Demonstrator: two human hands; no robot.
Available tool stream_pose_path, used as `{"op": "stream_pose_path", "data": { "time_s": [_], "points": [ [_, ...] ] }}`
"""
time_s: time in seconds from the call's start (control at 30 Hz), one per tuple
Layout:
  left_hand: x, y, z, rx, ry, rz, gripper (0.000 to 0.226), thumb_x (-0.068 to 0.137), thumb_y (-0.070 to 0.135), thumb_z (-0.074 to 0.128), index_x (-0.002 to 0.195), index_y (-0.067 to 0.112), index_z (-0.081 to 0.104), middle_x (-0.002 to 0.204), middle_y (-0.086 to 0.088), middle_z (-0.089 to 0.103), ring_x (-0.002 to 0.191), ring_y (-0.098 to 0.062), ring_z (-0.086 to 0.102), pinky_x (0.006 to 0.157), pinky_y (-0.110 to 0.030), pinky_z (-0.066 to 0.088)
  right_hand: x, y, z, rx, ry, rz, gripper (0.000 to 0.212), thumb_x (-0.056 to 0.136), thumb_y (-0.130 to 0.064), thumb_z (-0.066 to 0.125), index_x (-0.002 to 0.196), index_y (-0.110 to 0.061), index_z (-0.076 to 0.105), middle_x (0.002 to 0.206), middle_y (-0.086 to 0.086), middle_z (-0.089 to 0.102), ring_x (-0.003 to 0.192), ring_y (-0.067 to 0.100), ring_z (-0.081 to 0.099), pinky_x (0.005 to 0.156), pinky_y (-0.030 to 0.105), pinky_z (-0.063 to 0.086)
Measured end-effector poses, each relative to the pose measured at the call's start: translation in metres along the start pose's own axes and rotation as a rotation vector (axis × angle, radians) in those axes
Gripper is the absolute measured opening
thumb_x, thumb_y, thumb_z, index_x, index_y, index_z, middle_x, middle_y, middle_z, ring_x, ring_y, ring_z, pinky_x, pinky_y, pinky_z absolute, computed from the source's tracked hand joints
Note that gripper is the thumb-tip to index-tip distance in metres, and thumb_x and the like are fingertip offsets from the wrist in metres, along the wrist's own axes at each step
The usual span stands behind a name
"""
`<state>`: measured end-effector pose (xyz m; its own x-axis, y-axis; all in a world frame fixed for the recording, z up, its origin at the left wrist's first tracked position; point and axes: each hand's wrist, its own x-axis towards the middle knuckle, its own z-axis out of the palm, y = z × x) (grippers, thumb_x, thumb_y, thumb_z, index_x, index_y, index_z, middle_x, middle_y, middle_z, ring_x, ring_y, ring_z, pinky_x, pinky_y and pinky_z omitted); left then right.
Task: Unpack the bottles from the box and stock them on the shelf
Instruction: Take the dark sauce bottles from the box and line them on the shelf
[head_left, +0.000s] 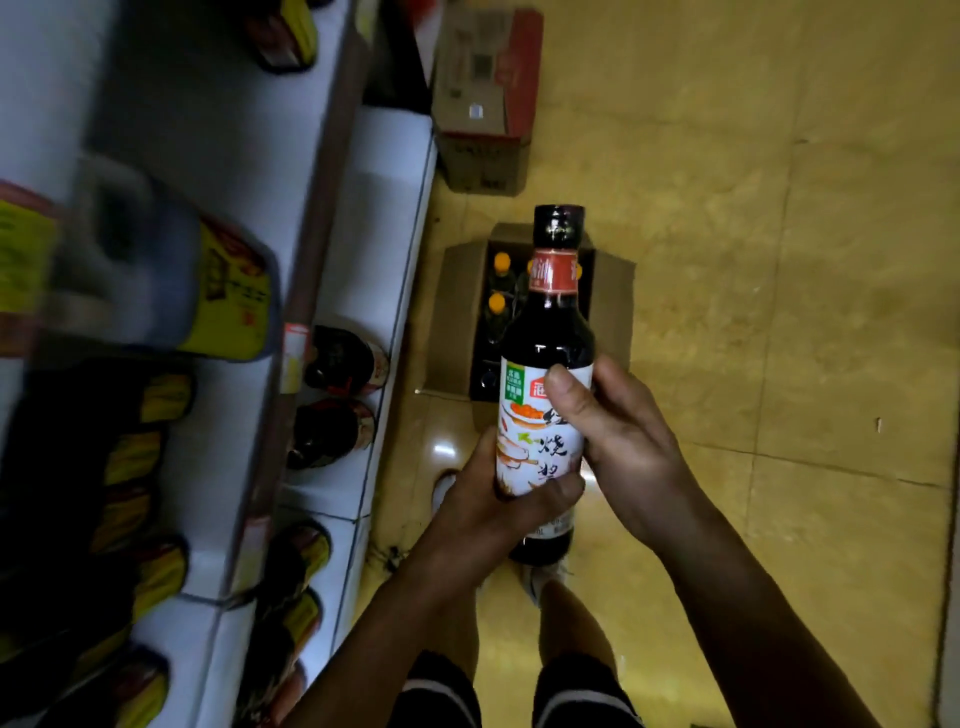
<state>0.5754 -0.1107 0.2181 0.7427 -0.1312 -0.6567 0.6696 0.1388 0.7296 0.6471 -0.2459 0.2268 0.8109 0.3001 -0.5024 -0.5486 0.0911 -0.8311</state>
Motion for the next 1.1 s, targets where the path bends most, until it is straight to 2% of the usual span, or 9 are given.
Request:
{"op": "stream_pose_path", "data": {
  "time_s": [0.1, 0.17, 0.3, 0.37, 0.47, 0.67, 0.87, 0.97, 1.1],
  "points": [
    [-0.035, 0.047, 0.018, 0.033, 0.023, 0.047, 0.055, 0.085, 0.027, 0.074, 0.136, 0.031, 0.054, 0.128, 0.007, 0.072, 0.119, -0.011, 0.067, 0.103, -0.033, 0.054, -0.026, -0.060, 0.008, -0.011, -0.036, -0.024, 0.051, 0.087, -0.032, 0.064, 0.134, -0.014, 0.061, 0.114, 0.002, 0.077, 0.106, 0.020, 0.074, 0.084, 0.033, 0.059],
    [-0.058, 0.075, 0.031, 0.043, 0.027, 0.081, 0.059, 0.089, 0.029, 0.075, 0.142, 0.032, 0.050, 0.133, 0.007, 0.069, 0.125, -0.013, 0.064, 0.109, -0.043, 0.050, -0.043, -0.096, 0.011, -0.022, -0.068, -0.049, 0.053, 0.086, -0.032, 0.065, 0.136, -0.015, 0.060, 0.116, 0.002, 0.077, 0.106, 0.019, 0.074, 0.082, 0.029, 0.059],
    [-0.102, 0.121, 0.056, 0.054, 0.046, 0.156, 0.060, 0.091, 0.026, 0.075, 0.144, 0.035, 0.047, 0.136, 0.008, 0.067, 0.128, -0.011, 0.062, 0.114, -0.048, 0.045, -0.076, -0.159, 0.018, -0.066, -0.114, -0.095, 0.043, 0.087, -0.034, 0.069, 0.128, -0.022, 0.064, 0.114, 0.002, 0.077, 0.105, 0.019, 0.075, 0.083, 0.030, 0.058],
    [-0.121, 0.141, 0.065, 0.054, 0.046, 0.203, 0.062, 0.091, 0.020, 0.075, 0.144, 0.034, 0.046, 0.135, 0.007, 0.067, 0.128, -0.012, 0.062, 0.113, -0.045, 0.046, -0.088, -0.185, 0.023, -0.094, -0.143, -0.122, 0.037, 0.090, -0.034, 0.072, 0.125, -0.022, 0.066, 0.112, 0.005, 0.077, 0.104, 0.022, 0.075, 0.084, 0.034, 0.058],
    [-0.147, 0.168, 0.071, 0.035, 0.060, 0.273, 0.064, 0.092, 0.012, 0.074, 0.145, 0.032, 0.044, 0.135, 0.005, 0.068, 0.127, -0.013, 0.063, 0.108, -0.037, 0.050, -0.103, -0.221, 0.034, -0.125, -0.220, -0.170, 0.039, 0.088, -0.036, 0.066, 0.125, -0.023, 0.066, 0.114, 0.006, 0.076, 0.108, 0.025, 0.073, 0.090, 0.039, 0.056],
    [-0.192, 0.217, 0.067, -0.014, 0.137, 0.400, 0.061, 0.089, 0.010, 0.074, 0.139, 0.033, 0.047, 0.126, 0.009, 0.072, 0.118, -0.011, 0.069, 0.095, -0.024, 0.055, -0.121, -0.277, 0.075, -0.194, -0.389, -0.296, 0.042, 0.091, -0.035, 0.063, 0.133, -0.027, 0.062, 0.121, 0.003, 0.075, 0.113, 0.023, 0.072, 0.090, 0.035, 0.055],
    [-0.240, 0.245, 0.041, -0.057, 0.265, 0.494, 0.068, 0.090, 0.016, 0.077, 0.144, 0.039, 0.042, 0.135, 0.008, 0.068, 0.124, -0.014, 0.065, 0.109, -0.040, 0.050, -0.141, -0.318, 0.133, -0.269, -0.557, -0.395, 0.039, 0.092, -0.035, 0.063, 0.130, -0.026, 0.063, 0.118, 0.004, 0.075, 0.111, 0.022, 0.072, 0.089, 0.036, 0.055],
    [-0.267, 0.254, 0.024, -0.031, 0.316, 0.559, 0.069, 0.088, 0.020, 0.079, 0.144, 0.038, 0.043, 0.137, 0.007, 0.066, 0.125, -0.013, 0.064, 0.107, -0.038, 0.051, -0.153, -0.331, 0.164, -0.308, -0.621, -0.452, 0.038, 0.092, -0.036, 0.062, 0.130, -0.029, 0.064, 0.120, 0.000, 0.075, 0.113, 0.018, 0.072, 0.090, 0.033, 0.055],
    [-0.302, 0.267, 0.001, -0.072, 0.340, 0.646, 0.065, 0.090, 0.013, 0.077, 0.144, 0.031, 0.045, 0.134, 0.001, 0.069, 0.123, -0.018, 0.066, 0.100, -0.033, 0.055, -0.170, -0.348, 0.209, -0.326, -0.684, -0.523, 0.039, 0.090, -0.042, 0.065, 0.128, -0.033, 0.065, 0.121, 0.003, 0.075, 0.113, 0.022, 0.072, 0.096, 0.046, 0.055]
  ]
}}
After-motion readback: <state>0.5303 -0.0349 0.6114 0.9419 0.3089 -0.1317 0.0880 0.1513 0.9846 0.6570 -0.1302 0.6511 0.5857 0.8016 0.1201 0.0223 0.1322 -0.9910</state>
